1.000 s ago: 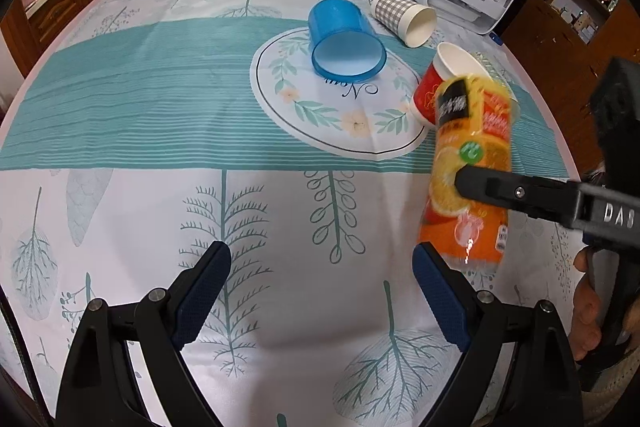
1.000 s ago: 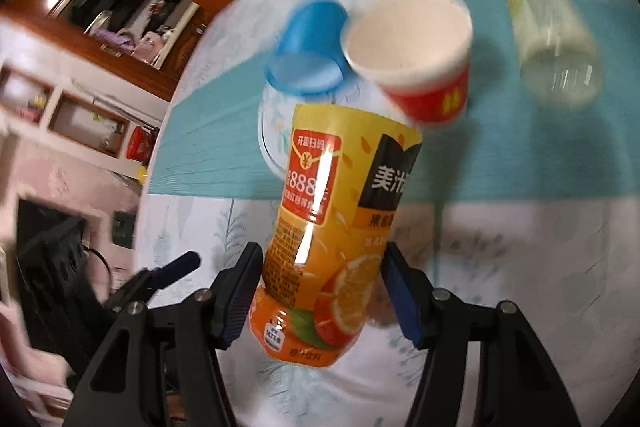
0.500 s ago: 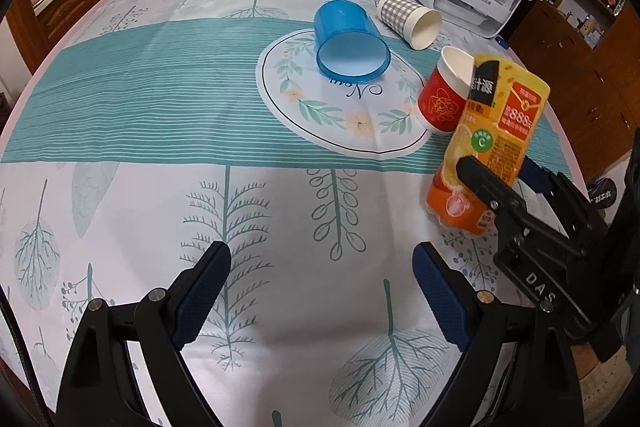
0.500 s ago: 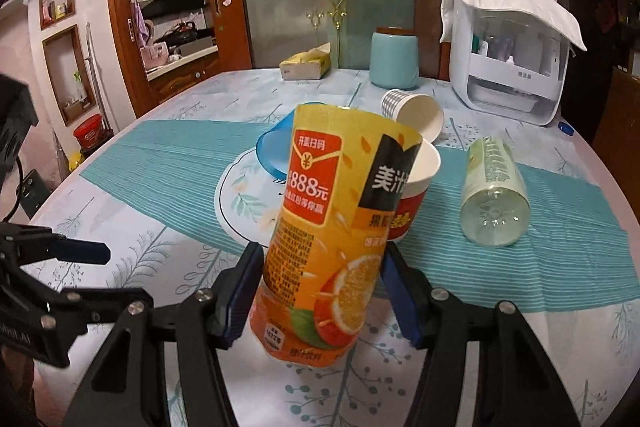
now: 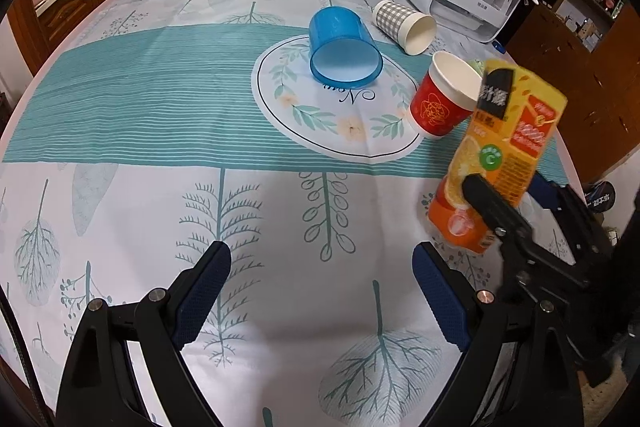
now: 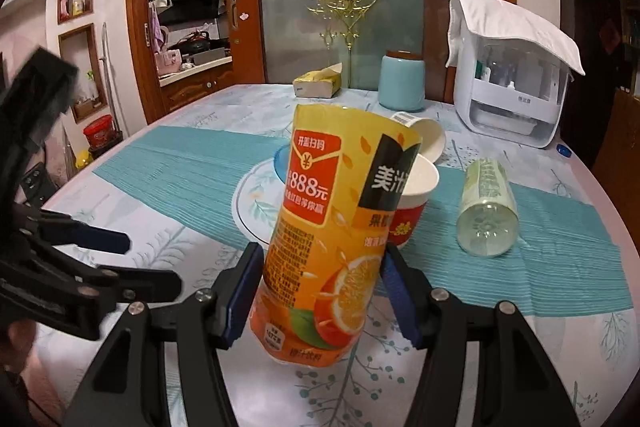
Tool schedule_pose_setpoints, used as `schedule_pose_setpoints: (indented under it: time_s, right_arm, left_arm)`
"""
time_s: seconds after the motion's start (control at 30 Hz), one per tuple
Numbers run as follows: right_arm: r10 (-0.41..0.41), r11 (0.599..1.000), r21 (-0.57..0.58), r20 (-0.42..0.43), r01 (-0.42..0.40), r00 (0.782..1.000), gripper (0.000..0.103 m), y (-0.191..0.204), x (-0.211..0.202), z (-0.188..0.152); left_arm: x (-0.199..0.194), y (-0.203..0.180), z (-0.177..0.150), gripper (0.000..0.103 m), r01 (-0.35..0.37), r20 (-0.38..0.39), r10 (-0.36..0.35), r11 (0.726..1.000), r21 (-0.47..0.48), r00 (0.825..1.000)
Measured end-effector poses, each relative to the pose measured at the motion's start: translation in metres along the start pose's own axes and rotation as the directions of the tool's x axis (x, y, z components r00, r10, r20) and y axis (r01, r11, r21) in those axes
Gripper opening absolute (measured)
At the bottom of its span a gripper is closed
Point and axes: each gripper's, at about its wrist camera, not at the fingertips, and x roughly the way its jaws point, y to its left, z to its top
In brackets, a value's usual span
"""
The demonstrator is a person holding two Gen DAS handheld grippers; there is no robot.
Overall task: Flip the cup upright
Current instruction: 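Lift the bottle with the right tool and rotate it upright, then lower the upright bottle onto the table and open the right tool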
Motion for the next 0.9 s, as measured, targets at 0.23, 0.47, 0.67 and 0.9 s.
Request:
schedule_pose_setpoints:
  time_s: [0.23,0.47,0.67,0.9]
  right_arm:
    - [-0.035,0.999,-0.013,0.031,0.035,0.999,0.060,0.002,0.004,-0.017]
    - [-0.048,0.996,-0.076,0.025,0.050,0.999,0.063,0.014,-0.009,-0.026]
    - [-0.065,0.993,-0.103,0.000,0.064,0.998,0.064,0.017,-0.016,-0.033]
    - [-0.035,0.996,-0.084,0.003,0.035,0.999,0.073,0.015,-0.025,-0.036]
  left_arm:
    - [-0.003,0.001,-0.005,0.091,-0.012,-0.001,0.012,1.000,-0.002,1.000]
    - [-0.008,-0.004,-0.009,0.091,-0.014,0.003,0.014,1.000,0.015,1.000]
    - [-0.016,-0.011,-0.012,0.091,-0.020,0.017,0.020,0.999,0.036,1.000]
    - [-0.022,-0.016,-0.018,0.091,-0.022,0.021,0.021,0.999,0.049,1.000]
